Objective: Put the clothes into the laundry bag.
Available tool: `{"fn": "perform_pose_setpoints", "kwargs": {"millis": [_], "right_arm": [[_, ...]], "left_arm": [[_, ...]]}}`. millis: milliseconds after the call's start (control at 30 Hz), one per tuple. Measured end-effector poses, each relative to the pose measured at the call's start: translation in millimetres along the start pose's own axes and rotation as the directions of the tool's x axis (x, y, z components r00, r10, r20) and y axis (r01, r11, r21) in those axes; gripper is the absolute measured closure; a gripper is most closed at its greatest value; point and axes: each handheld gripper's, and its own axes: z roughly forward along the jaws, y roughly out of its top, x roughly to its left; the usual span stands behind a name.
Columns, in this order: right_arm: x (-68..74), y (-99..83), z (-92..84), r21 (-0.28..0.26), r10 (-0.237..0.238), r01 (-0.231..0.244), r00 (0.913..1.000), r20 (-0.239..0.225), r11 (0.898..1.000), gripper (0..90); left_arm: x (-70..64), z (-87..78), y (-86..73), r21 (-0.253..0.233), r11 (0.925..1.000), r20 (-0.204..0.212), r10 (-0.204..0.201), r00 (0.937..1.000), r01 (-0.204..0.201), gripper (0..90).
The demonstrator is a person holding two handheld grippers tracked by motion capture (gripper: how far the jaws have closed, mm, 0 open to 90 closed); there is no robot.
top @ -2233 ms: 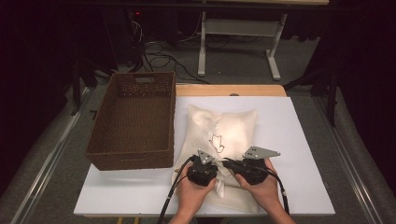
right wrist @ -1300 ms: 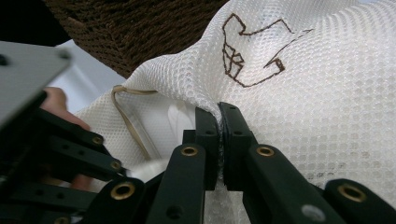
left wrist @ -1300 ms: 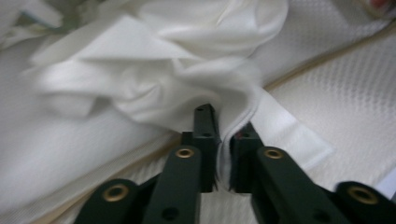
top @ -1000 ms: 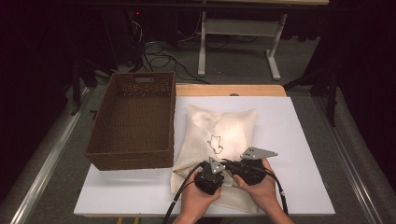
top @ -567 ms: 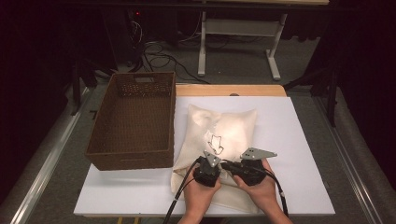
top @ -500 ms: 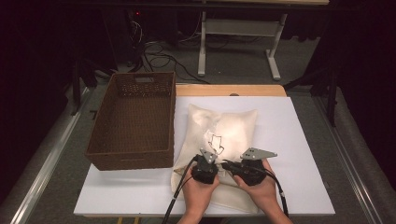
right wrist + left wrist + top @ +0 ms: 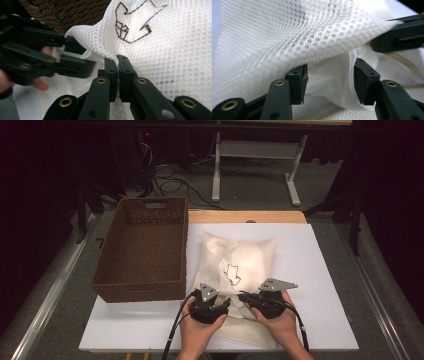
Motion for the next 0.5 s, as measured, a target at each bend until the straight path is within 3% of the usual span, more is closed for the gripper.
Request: {"fn": "perform_pose_setpoints", "kwargs": {"millis": [33, 133, 233, 333, 433, 500], "right_arm": [[0.0, 0.0, 0.0, 0.0, 0.0, 0.0, 1.0, 0.0, 1.0, 88.1], [-1.3, -0.1, 0.0, 0.0, 0.011, -0.011, 0.9999, -0.005, 1.0, 88.1], [-1.2, 0.2, 0.2, 0.001, 0.011, -0.011, 0.9999, -0.003, 1.0, 88.1], [-1.5, 0.1, -0.5, 0.001, 0.008, -0.008, 1.0, -0.004, 1.0, 88.1], [-1.3, -0.1, -0.4, 0.002, 0.009, -0.009, 0.9999, -0.005, 1.0, 88.1], [-1.0, -0.3, 0.2, 0.002, 0.014, -0.014, 0.9999, -0.005, 1.0, 88.1]], "left_arm": [[0.0, 0.0, 0.0, 0.0, 1.0, 0.0, 0.0, 1.0, 0.0, 52.0], [-5.2, -8.7, -4.5, 0.012, 0.9996, 0.062, 0.025, 0.9978, -0.026, 70.9], [-14.0, -3.0, -5.2, 0.042, 0.9983, 0.075, 0.036, 0.9965, -0.039, 85.4], [-21.8, 11.8, -9.4, 0.086, 0.995, 0.118, 0.042, 0.9921, -0.052, 87.1], [-24.4, 23.0, -10.1, 0.109, 0.992, 0.119, 0.049, 0.9917, -0.062, 87.2], [-22.1, 35.8, -4.4, 0.114, 0.9929, 0.112, 0.021, 0.9935, -0.034, 87.5]]}}
